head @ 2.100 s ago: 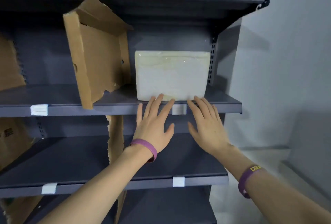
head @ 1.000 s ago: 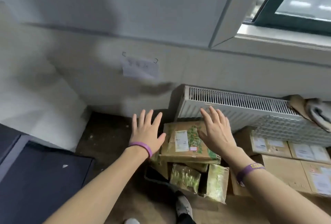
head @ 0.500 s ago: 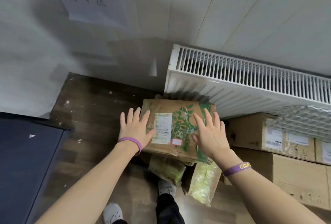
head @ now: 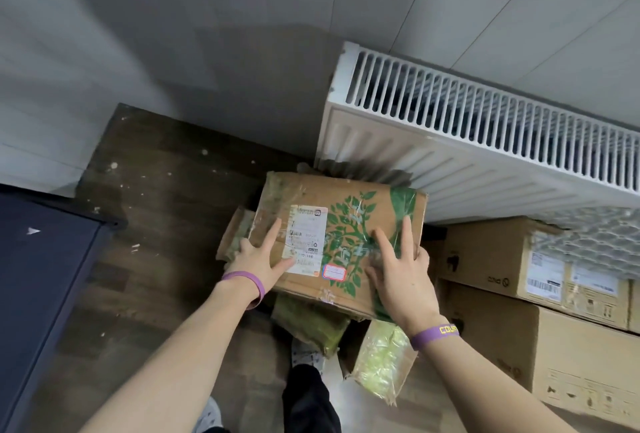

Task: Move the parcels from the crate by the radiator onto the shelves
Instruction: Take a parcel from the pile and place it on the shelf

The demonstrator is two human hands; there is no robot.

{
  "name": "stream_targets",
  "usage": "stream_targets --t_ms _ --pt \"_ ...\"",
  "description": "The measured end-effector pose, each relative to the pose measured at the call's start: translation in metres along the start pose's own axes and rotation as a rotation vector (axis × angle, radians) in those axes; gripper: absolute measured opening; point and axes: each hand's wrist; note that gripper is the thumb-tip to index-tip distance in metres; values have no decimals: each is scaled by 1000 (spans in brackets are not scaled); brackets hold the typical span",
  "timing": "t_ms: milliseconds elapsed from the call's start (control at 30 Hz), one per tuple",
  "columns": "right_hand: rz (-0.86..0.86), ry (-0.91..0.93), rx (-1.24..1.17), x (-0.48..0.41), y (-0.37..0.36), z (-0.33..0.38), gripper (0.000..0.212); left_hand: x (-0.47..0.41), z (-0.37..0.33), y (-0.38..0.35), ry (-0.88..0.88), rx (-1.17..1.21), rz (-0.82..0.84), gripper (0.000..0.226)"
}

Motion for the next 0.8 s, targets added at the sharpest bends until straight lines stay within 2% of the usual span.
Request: stream_targets --t_ms 200,367,567,800 --pt "-6 95 -4 7 3 -3 60 26 8 -10 132 248 -60 96" --pt "-15 200 -24 20 12 19 54 70 32 -2 225 286 -126 93" --pt "-102 456 -75 39 47 112 43 147 96 51 334 550 -314 88" --pt "-151 826 -90 83 112 268 44 287 186 118 539 608 -603 87"
Point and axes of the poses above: each hand's wrist, its own x-axis away from the middle knuckle, its own y-axis out of the back of the hand, z = x × y, and after that the axes turned 13 degrees about -x, right-handed
